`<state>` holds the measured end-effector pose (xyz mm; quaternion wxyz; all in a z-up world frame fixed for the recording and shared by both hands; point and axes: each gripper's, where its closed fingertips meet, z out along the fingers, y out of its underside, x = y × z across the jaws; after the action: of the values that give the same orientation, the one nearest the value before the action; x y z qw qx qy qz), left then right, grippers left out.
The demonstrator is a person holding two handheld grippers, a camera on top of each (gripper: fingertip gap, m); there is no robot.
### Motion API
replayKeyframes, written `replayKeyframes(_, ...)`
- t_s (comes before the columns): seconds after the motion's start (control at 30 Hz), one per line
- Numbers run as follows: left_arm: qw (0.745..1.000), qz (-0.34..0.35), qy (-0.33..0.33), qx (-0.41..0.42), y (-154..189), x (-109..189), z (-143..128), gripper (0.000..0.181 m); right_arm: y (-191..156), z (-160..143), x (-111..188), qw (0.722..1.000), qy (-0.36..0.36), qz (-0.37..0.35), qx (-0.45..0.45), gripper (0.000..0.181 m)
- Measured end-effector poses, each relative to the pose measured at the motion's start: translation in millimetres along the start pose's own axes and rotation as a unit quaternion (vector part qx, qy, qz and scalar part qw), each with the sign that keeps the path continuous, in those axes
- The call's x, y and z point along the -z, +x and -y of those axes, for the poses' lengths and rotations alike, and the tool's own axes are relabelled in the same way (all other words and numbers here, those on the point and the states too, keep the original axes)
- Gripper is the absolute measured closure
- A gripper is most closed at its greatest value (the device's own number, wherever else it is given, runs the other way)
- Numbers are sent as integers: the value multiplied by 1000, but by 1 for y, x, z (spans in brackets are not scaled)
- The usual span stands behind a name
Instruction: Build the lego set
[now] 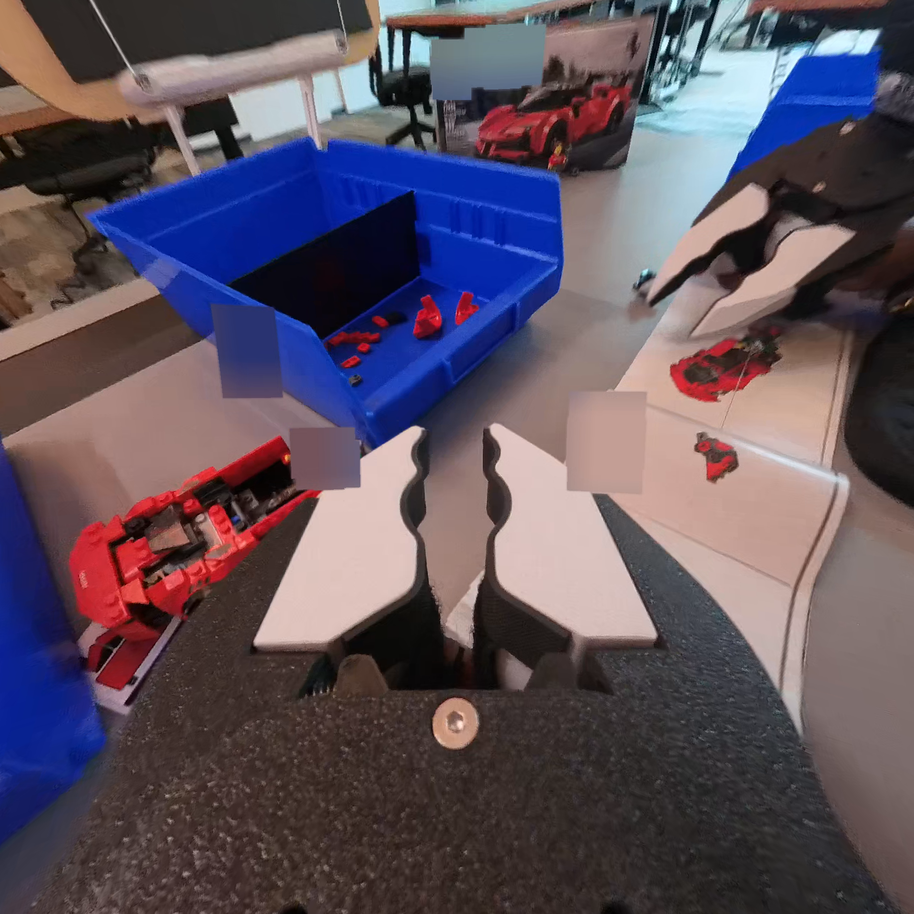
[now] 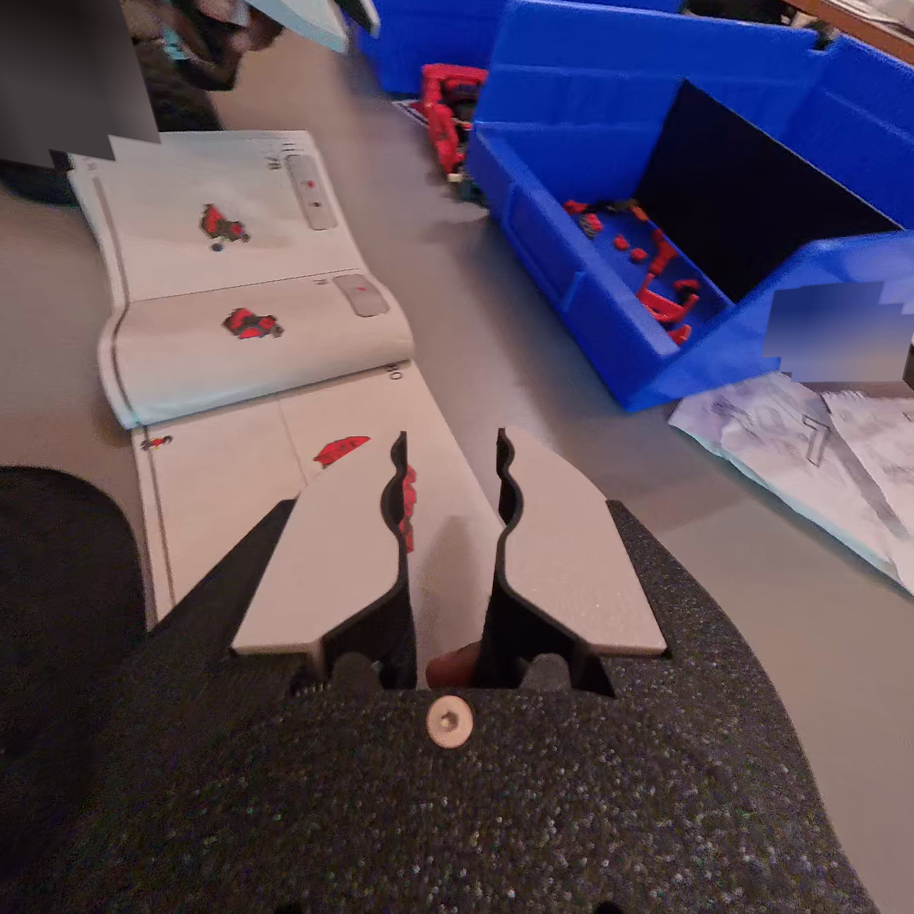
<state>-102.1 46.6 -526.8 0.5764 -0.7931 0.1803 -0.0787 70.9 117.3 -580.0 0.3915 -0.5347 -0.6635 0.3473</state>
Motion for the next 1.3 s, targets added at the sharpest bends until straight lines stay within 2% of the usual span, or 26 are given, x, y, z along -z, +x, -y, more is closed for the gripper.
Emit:
replayKeyframes(0.13,999,-11,-43,-3,4,-6,-17,162,-10,1,0,999,3,29,18,151)
replayKeyframes(0.33,999,-18,-41,-10,4,-6,-18,170,-10,2,1,999,7,40,6,149)
replayKeyframes(0.53,999,20,-8,30,-17,1,-10,172,-11,-3,-2,999,-13,38,15,148)
replayKeyframes(0.67,990,98,65,75,-49,19,7,171,-9,0,1,999,0,31,12,147)
replayKeyframes(0.77,974,163,98,124,-77,38,9,163,-5,4,5,999,21,28,-2,147)
replayKeyframes(0.83,955,207,147,150,-94,57,17,157,-3,6,7,999,30,26,-12,146)
replayKeyframes(0.97,887,287,298,204,-123,112,34,151,-2,7,8,999,33,26,-18,145)
replayKeyframes(1.07,865,309,338,204,-128,132,39,147,-1,6,8,999,32,25,-22,144)
replayKeyframes(1.17,874,287,343,189,-119,128,47,148,2,9,11,998,44,23,-37,144)
replayKeyframes(1.3,914,220,300,163,-97,94,52,148,12,13,17,994,72,25,-81,143)
